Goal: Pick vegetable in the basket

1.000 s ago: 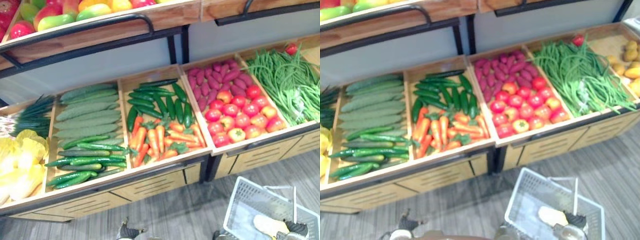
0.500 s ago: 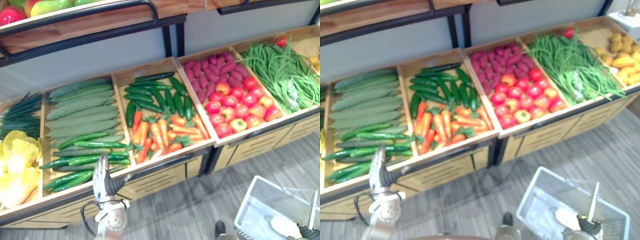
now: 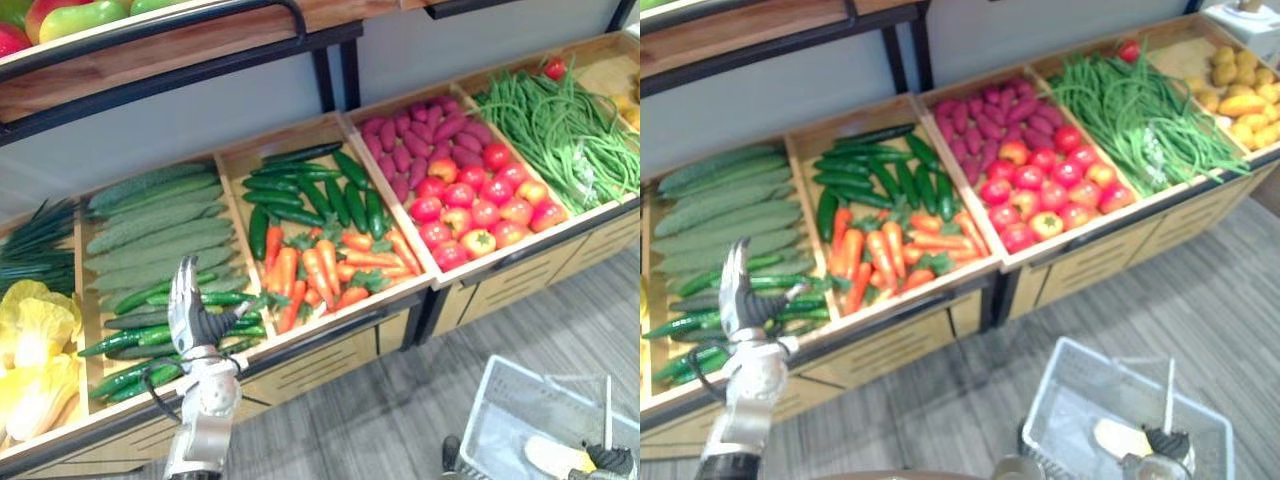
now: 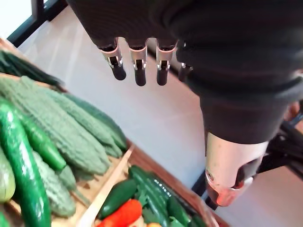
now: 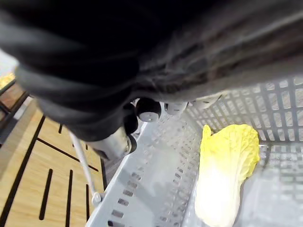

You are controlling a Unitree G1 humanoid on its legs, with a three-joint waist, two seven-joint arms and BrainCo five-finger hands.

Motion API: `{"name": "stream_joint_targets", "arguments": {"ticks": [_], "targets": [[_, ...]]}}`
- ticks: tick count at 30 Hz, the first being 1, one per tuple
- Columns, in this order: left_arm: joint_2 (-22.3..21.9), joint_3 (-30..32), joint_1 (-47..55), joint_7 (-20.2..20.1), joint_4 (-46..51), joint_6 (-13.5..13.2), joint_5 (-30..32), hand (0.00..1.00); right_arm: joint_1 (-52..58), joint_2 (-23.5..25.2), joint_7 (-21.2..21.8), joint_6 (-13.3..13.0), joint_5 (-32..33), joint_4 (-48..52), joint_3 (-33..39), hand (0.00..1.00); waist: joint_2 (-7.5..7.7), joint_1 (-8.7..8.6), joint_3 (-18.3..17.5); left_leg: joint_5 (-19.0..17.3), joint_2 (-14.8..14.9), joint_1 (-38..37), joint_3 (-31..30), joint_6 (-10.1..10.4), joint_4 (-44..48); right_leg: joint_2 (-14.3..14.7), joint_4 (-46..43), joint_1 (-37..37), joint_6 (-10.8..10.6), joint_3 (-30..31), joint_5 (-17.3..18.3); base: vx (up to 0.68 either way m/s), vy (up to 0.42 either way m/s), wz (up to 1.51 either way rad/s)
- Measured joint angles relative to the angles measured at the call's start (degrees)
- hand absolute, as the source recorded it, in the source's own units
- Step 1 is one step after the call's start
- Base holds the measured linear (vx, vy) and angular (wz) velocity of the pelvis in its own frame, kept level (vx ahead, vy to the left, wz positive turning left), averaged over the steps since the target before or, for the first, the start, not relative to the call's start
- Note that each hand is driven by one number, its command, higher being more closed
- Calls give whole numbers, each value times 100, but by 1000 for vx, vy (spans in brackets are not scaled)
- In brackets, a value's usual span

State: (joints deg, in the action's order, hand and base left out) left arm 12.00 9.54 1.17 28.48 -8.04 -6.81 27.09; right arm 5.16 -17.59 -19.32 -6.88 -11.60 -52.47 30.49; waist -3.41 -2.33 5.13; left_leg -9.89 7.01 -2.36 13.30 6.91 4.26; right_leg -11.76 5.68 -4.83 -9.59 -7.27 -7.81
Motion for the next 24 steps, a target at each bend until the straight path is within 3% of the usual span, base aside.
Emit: {"name": "stream_joint_targets", "arguments": {"ticks": [5,8,10,24], "targets": [[28,128,-687,-307,-878,421,-1122,0,-136,-4,109,132,-219,263,-10,100,38,-91,24,-14,15,1,54,18,37,26,21,-26,41,63,-31,-20,-23,-6],[144,216,-1073,-300,-1350,577,-1129,0,-230,-4,109,151,-306,306,-105,100,56,-93,36,-32,49,21,160,38,83,67,21,-103,78,156,-62,-51,-50,-19],[213,231,-1326,-281,-1667,740,-1129,0,-282,-2,114,164,-426,337,-194,100,59,-206,39,-40,74,21,183,49,96,93,23,-117,84,173,-68,-36,-47,-10],[212,200,-2144,-228,-2306,896,-1051,0,-265,0,104,260,-427,459,-234,100,71,-369,222,-80,163,-20,361,111,100,203,35,-196,103,319,-118,-13,-30,-7]]}}
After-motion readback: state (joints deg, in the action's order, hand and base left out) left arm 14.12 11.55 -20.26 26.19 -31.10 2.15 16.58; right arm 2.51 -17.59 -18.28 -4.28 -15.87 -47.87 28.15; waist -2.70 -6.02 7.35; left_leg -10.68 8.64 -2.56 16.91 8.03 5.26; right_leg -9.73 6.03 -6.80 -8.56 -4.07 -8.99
